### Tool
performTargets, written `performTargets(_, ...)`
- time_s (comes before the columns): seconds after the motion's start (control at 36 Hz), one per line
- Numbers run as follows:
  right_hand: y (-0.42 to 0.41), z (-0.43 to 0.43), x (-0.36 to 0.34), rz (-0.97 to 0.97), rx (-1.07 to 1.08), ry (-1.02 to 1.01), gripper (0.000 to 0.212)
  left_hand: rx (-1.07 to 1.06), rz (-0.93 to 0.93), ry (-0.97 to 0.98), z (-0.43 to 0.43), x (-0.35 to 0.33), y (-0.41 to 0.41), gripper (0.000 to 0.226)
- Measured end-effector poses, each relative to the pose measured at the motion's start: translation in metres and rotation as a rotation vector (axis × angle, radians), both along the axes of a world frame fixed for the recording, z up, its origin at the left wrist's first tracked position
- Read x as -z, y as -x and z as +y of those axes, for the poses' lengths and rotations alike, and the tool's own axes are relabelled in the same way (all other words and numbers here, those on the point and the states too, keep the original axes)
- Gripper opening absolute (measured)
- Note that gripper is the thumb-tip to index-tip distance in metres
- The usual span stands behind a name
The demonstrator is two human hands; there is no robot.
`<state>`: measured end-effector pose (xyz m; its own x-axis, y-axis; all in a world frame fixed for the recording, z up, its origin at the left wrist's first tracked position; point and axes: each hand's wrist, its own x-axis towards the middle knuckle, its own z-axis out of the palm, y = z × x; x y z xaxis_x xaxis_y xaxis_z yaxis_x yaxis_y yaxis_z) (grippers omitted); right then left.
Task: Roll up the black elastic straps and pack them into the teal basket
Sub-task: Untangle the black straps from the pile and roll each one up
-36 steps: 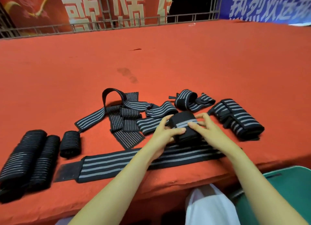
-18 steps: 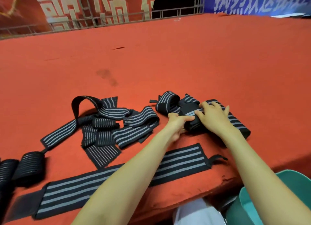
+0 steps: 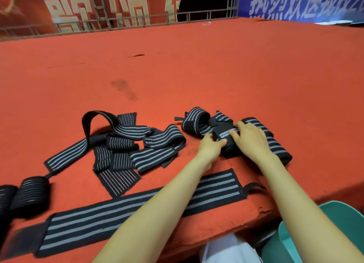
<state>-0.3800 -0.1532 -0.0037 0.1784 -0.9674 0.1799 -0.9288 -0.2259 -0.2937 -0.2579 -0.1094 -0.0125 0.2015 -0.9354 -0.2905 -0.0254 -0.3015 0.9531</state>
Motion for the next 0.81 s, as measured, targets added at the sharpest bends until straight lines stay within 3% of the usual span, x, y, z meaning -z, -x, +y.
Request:
performTargets(0.17, -0.014, 0.007, -0.011, 0.086, -0.015, 0.049, 0.046, 0.091, -0.209, 0.033, 0.013, -0.014, -0.025, 0.052)
performTargets(0.25, -0.038, 0.021, -0.017, -0.056, -0.151, 0.127, 0.044, 0.095, -0.330, 0.057, 0.028, -0.021, -0.050, 0.038)
performTargets(0.36, -0.080, 0.035, -0.014, -0.199, -0.349, 0.019, 0.035, 0.030, -0.493, 0.126, 0.046, -0.023, -0.092, 0.027)
performTargets(0.47, -0.125, 0.045, -0.002, -0.162, -0.459, -0.067, 0.041, -0.027, -0.815, 0.122, 0.062, -0.017, -0.135, 0.031)
performTargets(0.58, -0.157, 0.047, 0.003, -0.069, -0.464, -0.110, 0.053, -0.027, -1.010, 0.082, 0.081, -0.010, -0.173, 0.039)
performTargets(0.81, -0.192, 0.047, 0.003, 0.143, -0.434, -0.202, 0.051, 0.074, -0.936, 0.032, 0.105, 0.007, -0.208, 0.047)
